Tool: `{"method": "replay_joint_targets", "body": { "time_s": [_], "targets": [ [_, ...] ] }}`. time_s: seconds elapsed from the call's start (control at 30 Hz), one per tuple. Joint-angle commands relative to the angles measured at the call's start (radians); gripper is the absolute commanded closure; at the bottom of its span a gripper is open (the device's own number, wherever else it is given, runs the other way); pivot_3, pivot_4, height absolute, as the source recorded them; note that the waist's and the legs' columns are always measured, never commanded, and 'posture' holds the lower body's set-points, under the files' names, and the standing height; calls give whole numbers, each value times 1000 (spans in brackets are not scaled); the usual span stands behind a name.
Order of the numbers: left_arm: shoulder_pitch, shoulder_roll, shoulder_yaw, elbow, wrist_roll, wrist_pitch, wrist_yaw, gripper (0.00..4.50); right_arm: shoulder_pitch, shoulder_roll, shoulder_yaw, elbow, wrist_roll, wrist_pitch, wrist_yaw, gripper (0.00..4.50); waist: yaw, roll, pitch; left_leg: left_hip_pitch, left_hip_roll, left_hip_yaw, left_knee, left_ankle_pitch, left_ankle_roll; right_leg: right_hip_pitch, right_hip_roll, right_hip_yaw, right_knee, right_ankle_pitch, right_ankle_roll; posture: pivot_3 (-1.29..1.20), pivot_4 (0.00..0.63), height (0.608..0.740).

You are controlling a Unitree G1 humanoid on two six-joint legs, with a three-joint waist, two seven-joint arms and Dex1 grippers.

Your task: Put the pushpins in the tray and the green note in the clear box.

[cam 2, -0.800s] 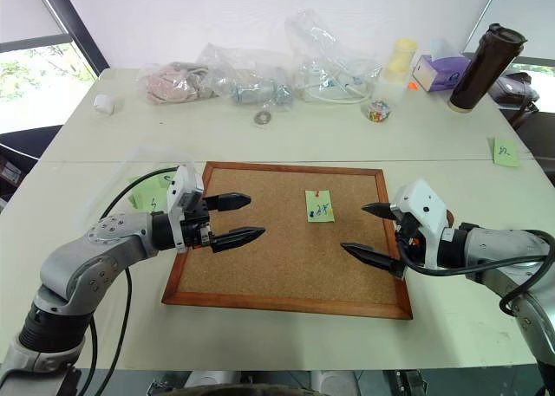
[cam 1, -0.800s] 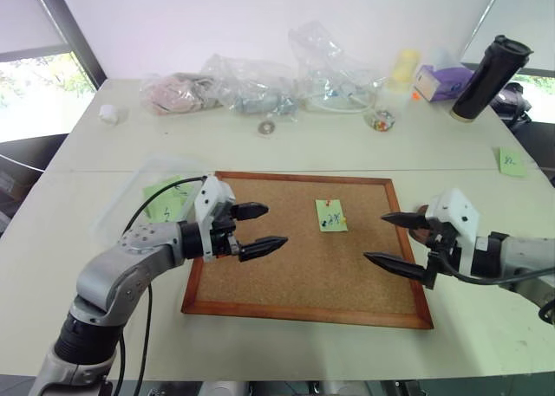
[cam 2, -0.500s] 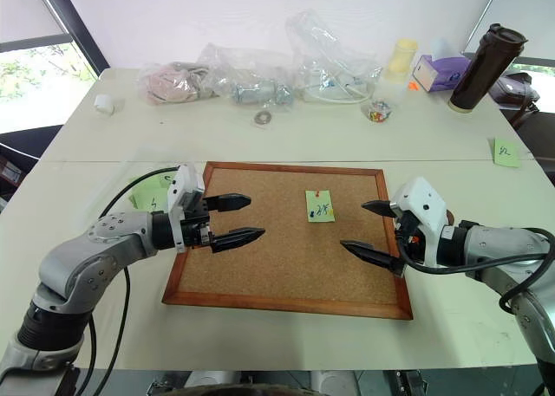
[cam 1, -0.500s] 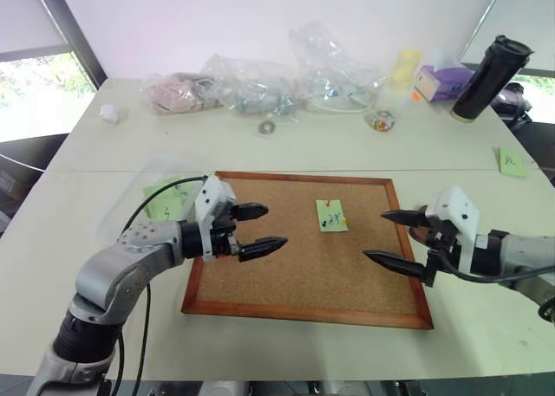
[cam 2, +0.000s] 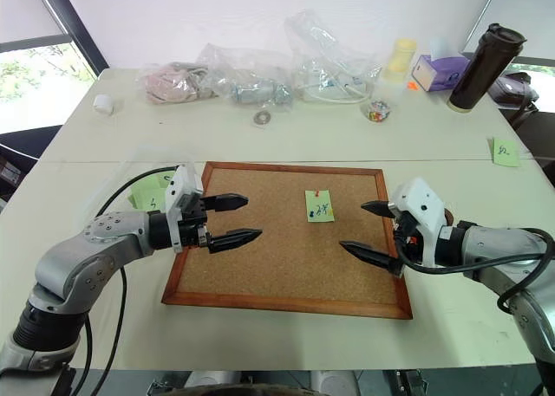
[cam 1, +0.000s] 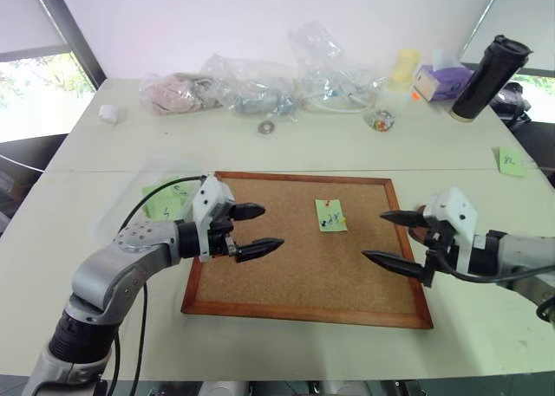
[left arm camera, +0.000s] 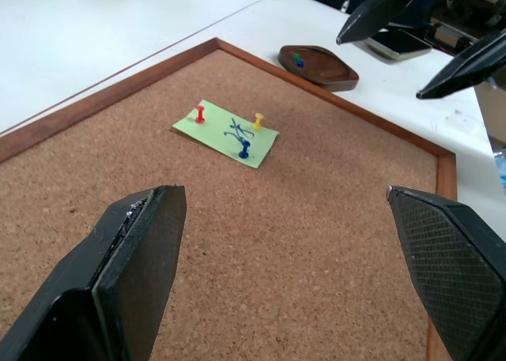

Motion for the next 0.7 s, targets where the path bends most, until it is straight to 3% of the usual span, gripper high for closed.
{"method": "replay_joint_targets", "body": {
  "time_s": [0.03, 0.47, 0.57, 0.7],
  "targets": [
    [-6, -2, 14, -10, 9, -29, -4, 33, -16, 4, -5, -4, -8, -21, -4, 0, 0, 0, 0, 0, 0, 0, 0, 0, 0, 0, 0, 0, 0, 0, 0, 0, 150, 740],
    [-11, -23, -72, 69, 179, -181, -23, 33, -47, 23, 33, 16, -40, -43, -13, 0, 0, 0, 0, 0, 0, 0, 0, 0, 0, 0, 0, 0, 0, 0, 0, 0, 150, 740],
    [-26, -58, -110, 133, 207, -229, -46, 930, -77, 35, 66, 30, -48, -50, -11, 0, 0, 0, 0, 0, 0, 0, 0, 0, 0, 0, 0, 0, 0, 0, 0, 0, 150, 740],
    [-32, -72, -131, 179, 250, -282, -71, 2789, -114, 48, 98, 46, -65, -61, -16, 0, -1, 0, 0, 0, 0, 0, 0, 0, 0, -1, 0, 0, 0, 0, 0, 0, 150, 740]
  ]
}}
